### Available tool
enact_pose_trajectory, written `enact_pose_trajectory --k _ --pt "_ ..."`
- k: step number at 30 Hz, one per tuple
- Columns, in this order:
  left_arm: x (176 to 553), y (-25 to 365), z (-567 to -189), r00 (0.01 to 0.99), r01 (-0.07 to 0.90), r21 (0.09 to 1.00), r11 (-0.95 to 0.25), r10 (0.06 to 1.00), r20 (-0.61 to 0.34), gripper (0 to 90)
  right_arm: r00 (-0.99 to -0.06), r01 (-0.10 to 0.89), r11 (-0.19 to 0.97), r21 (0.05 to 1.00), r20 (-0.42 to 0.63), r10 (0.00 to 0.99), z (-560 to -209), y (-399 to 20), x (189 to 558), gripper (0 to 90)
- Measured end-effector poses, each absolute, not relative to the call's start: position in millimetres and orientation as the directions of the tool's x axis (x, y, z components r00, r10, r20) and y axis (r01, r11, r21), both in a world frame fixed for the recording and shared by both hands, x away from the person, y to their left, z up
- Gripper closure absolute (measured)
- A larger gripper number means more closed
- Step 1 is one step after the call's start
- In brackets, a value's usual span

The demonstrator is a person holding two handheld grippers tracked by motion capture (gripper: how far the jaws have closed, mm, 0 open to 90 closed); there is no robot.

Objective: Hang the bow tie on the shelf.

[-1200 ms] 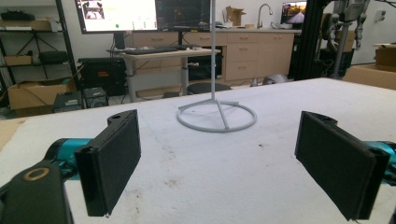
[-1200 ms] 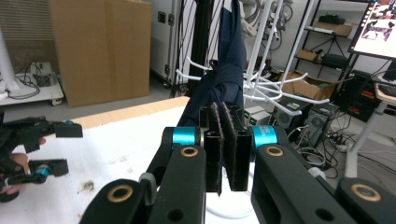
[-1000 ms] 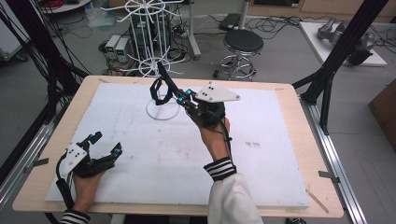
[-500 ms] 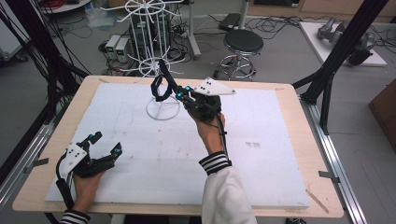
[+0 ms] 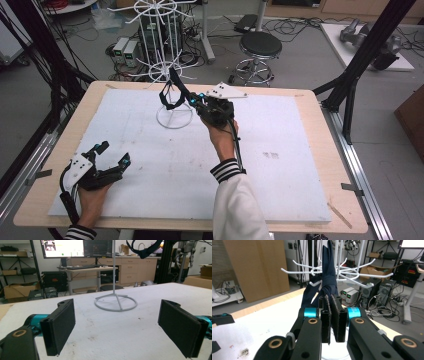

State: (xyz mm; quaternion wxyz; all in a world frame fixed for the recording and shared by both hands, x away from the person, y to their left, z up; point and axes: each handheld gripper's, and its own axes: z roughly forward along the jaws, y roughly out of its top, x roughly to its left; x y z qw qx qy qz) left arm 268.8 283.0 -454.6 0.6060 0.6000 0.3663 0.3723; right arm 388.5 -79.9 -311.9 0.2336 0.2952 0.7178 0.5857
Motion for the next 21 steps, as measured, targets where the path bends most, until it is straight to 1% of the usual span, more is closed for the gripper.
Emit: enact_pose_trajectory --k 10,15,18,19,21 --pt "268.5 282.8 -454.6 0.455 -0.013 1.0 0.005 0.891 0.001 14.7 -0.7 0.171 0.195 0.966 -0.02 0.714 -318.6 -74.2 392.8 86.2" --pt "268.6 282.8 -454.7 0.455 -0.013 1.0 0.002 0.891 0.004 14.7 -0.698 0.174 0.223 0.959 -0.039 0.715 -320.0 -72.3 393.0 84.4" --pt "268.6 282.8 -454.7 0.454 -0.012 1.0 0.004 0.891 0.002 14.7 -0.699 0.182 0.233 0.955 -0.041 0.714 -320.1 -71.4 392.4 79.5" --pt "268.7 283.1 -454.5 0.455 -0.01 1.0 0.0 0.891 0.005 14.7 -0.7 0.183 0.241 0.953 -0.045 0.712 -320.0 -70.7 391.8 76.4" --pt "269.3 282.7 -454.5 0.454 -0.007 1.0 0.004 0.891 -0.001 14.7 -0.693 0.185 0.268 0.946 -0.068 0.718 -319.6 -69.4 390.0 64.5"
